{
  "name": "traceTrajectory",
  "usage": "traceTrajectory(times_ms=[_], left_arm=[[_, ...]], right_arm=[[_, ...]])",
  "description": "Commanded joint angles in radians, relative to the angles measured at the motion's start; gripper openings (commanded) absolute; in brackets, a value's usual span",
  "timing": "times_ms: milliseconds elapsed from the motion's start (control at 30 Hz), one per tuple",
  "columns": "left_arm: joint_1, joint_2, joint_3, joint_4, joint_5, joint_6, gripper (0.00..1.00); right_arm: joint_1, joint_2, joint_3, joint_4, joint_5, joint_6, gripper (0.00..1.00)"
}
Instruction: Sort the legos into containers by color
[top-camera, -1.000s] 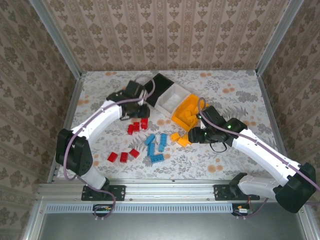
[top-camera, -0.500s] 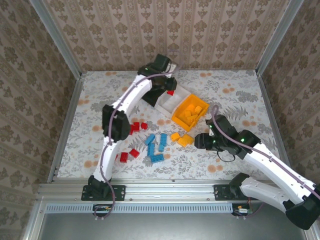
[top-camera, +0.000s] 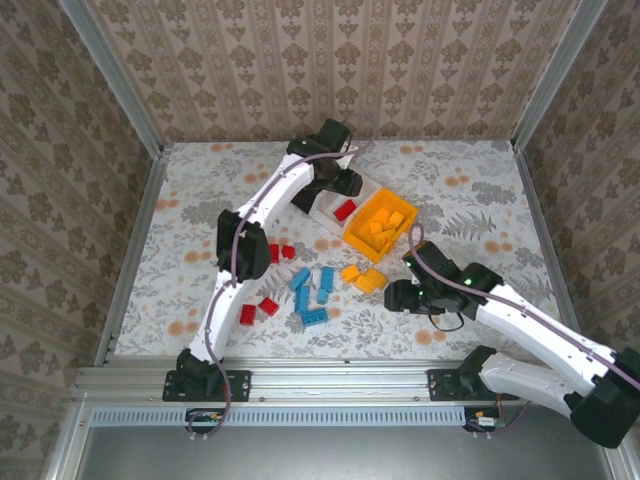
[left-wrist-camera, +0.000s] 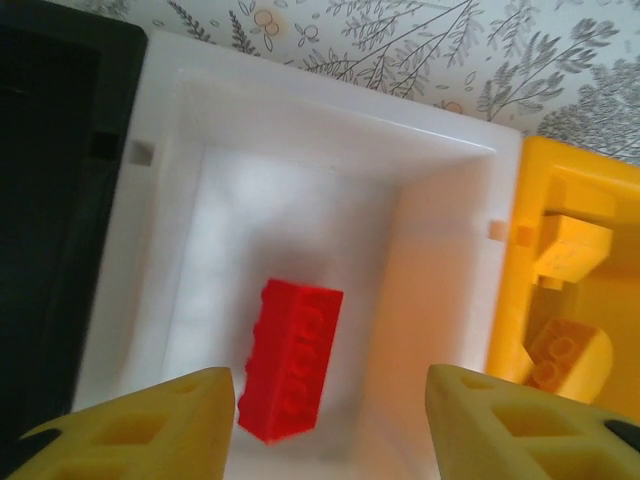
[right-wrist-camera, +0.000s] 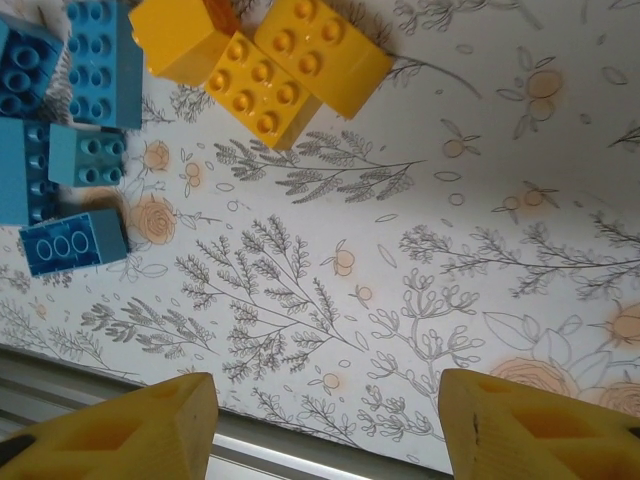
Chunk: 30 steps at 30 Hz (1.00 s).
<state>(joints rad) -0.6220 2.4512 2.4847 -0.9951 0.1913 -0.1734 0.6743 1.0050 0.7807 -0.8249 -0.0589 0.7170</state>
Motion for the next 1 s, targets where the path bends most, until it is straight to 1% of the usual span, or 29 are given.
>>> traceTrajectory(times_ms=[0,167,300,367,467,567,633,700,733,800,967], left_arm=[[0.004,-0.227,-0.109,-0.021,-0.046,0.031,0.56],[0.029,-0.563,-0.564,0.067,-0.129,0.003,0.60],[0.083,-0.835,-0.955,0.142,-0.123,-0.073,0.61],[0.105,-0.952,-1.119,0.157,-0.120,-0.107,0.62],[0.117,-1.097,-1.301,0.153,-0.128,-0.152,0.62],[0.125,-1.218,-1.437,0.138,-0.148,-0.197,0.65],[0.141,-1.289,-1.501,0.138,-0.139,-0.221,0.67],[0.161,-1.347,-1.546,0.143,-0.111,-0.230,0.67],[0.188,-1.365,-1.560,0.142,-0.102,-0.231,0.68],[0.214,-1.390,-1.572,0.133,-0.093,-0.224,0.68],[0.236,-1.407,-1.577,0.120,-0.089,-0.202,0.70]], right_arm=[[0.029,0.067,0.056,0.056,-0.006,-0.014,0.63],[0.102,0.244,0.142,0.125,-0.022,-0.043,0.64],[0.166,0.415,0.249,0.164,-0.037,-0.084,0.65],[0.198,0.499,0.303,0.174,-0.052,-0.102,0.65],[0.250,0.616,0.393,0.160,-0.064,-0.125,0.68],[0.292,0.709,0.453,0.159,-0.071,-0.126,0.71],[0.316,0.762,0.488,0.147,-0.075,-0.120,0.74],[0.340,0.803,0.511,0.133,-0.061,-0.110,0.82],[0.349,0.814,0.515,0.130,-0.054,-0.102,0.84],[0.366,0.837,0.518,0.130,-0.044,-0.087,0.89],[0.389,0.880,0.532,0.133,-0.019,-0.068,0.90]])
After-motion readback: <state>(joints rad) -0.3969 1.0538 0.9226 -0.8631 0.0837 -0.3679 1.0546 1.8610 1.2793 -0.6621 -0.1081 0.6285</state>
